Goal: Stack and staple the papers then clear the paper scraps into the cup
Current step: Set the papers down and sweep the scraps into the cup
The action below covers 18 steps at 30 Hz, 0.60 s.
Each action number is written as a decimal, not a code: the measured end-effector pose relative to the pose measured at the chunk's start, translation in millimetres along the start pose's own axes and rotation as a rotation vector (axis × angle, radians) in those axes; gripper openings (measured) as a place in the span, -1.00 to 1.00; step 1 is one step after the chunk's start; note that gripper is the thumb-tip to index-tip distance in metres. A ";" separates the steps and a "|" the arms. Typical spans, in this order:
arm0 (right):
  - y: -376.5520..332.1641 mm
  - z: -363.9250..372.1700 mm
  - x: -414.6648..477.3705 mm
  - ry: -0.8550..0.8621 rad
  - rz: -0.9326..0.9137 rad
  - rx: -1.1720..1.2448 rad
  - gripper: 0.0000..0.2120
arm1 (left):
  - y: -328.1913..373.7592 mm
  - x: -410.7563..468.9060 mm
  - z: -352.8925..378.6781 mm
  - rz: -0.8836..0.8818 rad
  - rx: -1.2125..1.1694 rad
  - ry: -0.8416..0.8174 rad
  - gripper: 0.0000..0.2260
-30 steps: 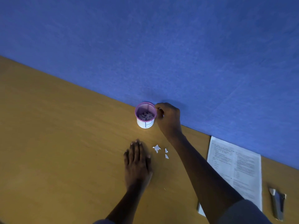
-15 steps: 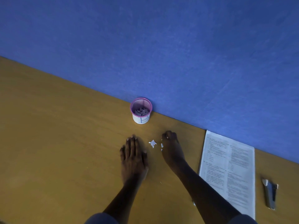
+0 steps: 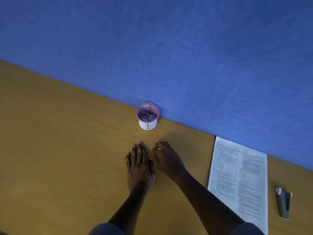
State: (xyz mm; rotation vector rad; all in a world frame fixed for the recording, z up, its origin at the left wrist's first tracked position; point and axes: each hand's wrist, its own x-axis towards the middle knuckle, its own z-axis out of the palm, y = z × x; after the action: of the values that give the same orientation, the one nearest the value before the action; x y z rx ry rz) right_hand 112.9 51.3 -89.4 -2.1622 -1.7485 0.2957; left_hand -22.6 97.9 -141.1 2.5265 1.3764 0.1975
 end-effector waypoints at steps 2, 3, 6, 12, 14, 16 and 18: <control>7.9 -0.9 -5.5 0.015 0.021 0.013 -0.83 | 0.1 0.2 -0.2 0.007 -0.001 0.000 -0.45; 13.0 -2.8 -7.6 0.017 0.044 0.029 -0.83 | -0.4 0.2 -0.4 0.008 -0.004 0.005 -0.45; 27.9 -13.8 -11.8 0.072 0.123 0.104 -0.88 | -1.2 0.7 -1.5 0.004 -0.019 0.010 -0.46; 45.2 -15.4 -14.5 0.127 0.394 0.193 -0.81 | -0.2 0.1 -1.6 -0.005 -0.027 0.029 -0.47; 38.4 -8.1 -18.5 0.056 0.378 0.188 -0.68 | 0.8 -0.2 -3.0 -0.002 -0.031 0.043 -0.47; 33.4 -9.7 -19.9 0.043 0.347 0.223 -0.69 | 1.9 -0.7 -3.7 0.004 -0.030 0.048 -0.47; 38.4 -10.3 -21.5 0.086 0.361 0.230 -0.70 | 1.7 -0.9 -3.4 0.010 -0.025 0.046 -0.48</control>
State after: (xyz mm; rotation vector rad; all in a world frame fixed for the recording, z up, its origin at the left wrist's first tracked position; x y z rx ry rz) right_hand 146.7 22.0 -96.0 -2.2694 -1.2060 0.4605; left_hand -22.5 96.8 -137.4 2.5240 1.3699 0.2753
